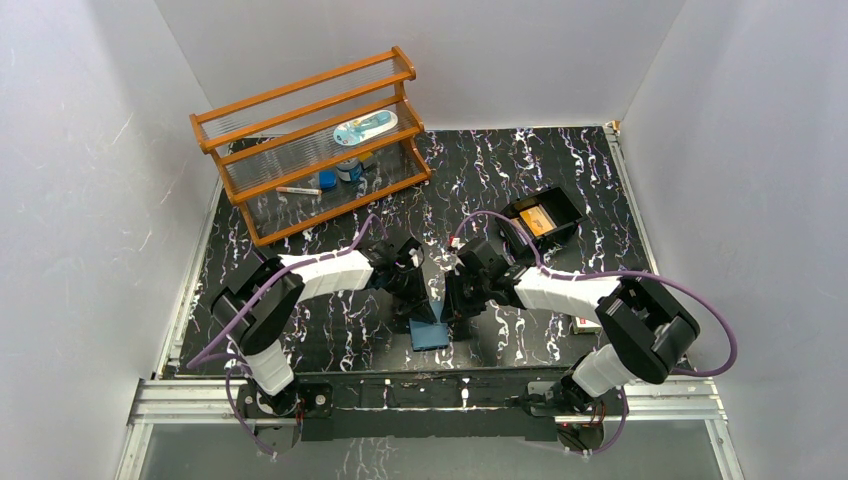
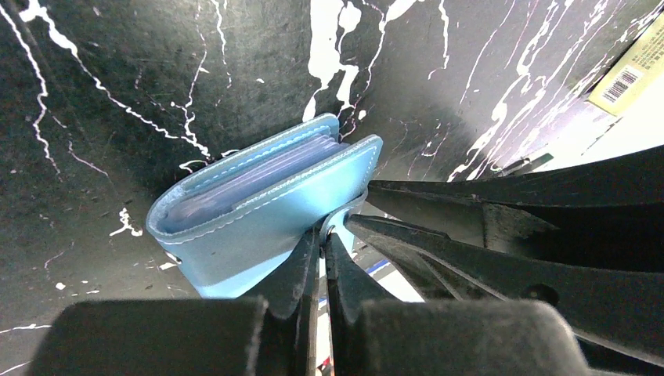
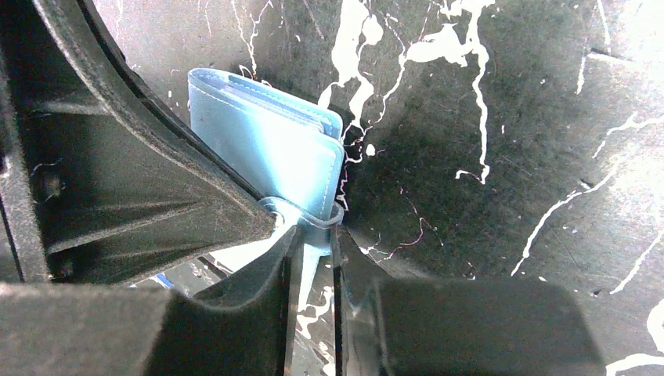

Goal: Put the credit cards into the card holder
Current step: Close the card holder at the center of the board.

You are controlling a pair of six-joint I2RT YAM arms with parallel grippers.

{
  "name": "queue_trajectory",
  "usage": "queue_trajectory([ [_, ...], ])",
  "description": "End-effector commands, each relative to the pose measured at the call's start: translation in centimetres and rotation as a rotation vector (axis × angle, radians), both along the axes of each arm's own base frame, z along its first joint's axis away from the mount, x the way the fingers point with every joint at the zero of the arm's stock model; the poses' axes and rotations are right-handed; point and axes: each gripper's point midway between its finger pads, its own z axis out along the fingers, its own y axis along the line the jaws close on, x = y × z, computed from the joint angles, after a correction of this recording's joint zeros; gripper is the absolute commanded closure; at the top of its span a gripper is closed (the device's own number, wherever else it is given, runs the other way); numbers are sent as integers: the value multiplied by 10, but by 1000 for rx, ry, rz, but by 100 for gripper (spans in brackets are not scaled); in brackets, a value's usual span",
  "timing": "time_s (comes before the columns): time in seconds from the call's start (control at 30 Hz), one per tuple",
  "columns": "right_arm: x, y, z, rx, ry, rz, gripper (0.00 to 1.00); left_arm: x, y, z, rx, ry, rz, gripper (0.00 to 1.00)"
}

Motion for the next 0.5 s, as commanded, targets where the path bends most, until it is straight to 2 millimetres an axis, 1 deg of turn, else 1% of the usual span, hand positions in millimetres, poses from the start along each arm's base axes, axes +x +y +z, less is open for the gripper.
queue_trajectory([
  [0.0, 5, 7, 15, 29, -37, -13, 72, -17, 10, -9, 88, 18, -18, 100],
  [0.13, 6, 5, 15, 22, -41, -25, 72, -18, 12, -8, 108, 8, -24, 100],
  [0.17, 6, 5, 15, 19, -43, -28, 71, -19, 13, -9, 114, 12, -27, 99],
  [0.23, 7, 4, 15, 14, -42, -32, 71, -23, 16, -13, 128, 26, -36, 93],
  [0.37, 6, 4, 14, 13, -40, -31, 71, -30, 20, -20, 149, 49, -48, 88],
  [0.47, 6, 5, 14, 11, -38, -30, 71, -31, 20, -19, 158, 44, -52, 85],
])
